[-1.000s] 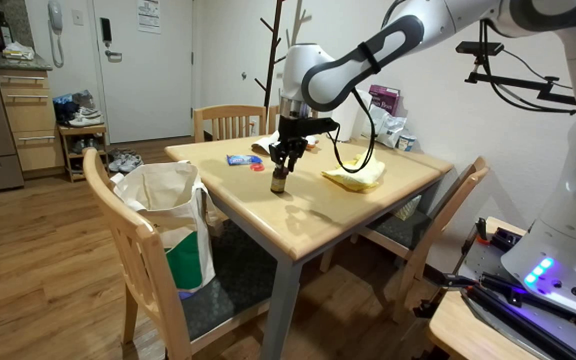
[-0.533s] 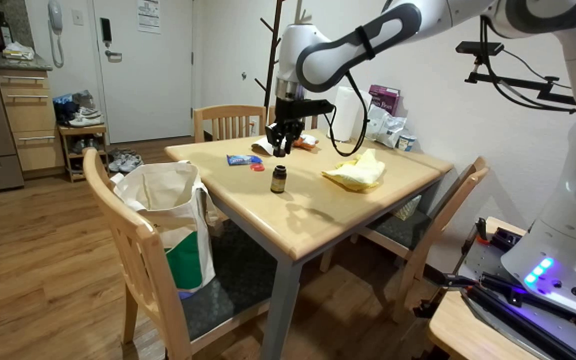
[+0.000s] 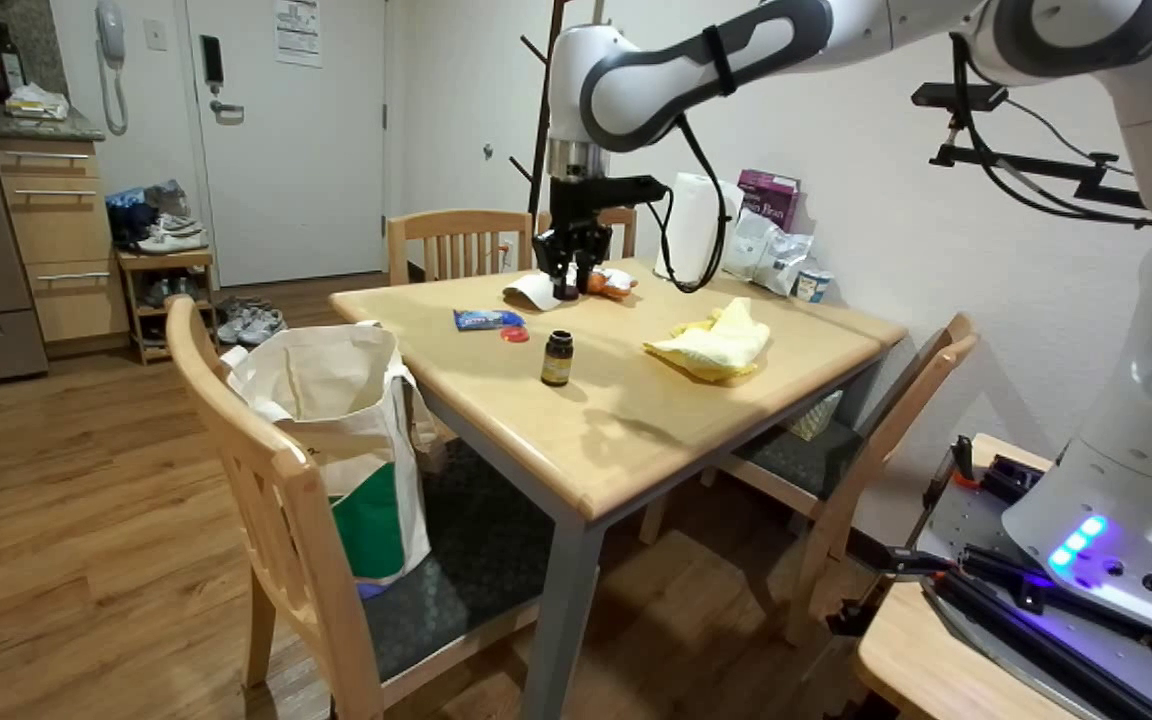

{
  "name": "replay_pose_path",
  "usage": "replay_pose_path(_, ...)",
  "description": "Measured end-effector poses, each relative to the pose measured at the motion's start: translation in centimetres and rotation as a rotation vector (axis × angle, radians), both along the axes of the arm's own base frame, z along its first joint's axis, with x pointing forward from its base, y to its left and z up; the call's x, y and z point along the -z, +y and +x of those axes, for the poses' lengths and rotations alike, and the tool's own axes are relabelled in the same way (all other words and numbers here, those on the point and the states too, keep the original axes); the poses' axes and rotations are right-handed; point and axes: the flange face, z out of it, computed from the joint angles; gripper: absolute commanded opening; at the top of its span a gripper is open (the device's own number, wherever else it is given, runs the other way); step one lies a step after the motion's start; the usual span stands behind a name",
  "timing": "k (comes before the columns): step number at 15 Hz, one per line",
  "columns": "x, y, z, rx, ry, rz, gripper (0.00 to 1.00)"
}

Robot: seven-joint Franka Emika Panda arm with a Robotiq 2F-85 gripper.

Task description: Put the lid on the bottle

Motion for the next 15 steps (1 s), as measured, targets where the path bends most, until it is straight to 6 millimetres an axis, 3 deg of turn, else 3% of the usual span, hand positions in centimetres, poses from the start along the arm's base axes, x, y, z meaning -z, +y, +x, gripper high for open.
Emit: replay_pose_path(15, 0.19, 1.0, 0.39, 0.06, 0.106, 0.06, 0.18)
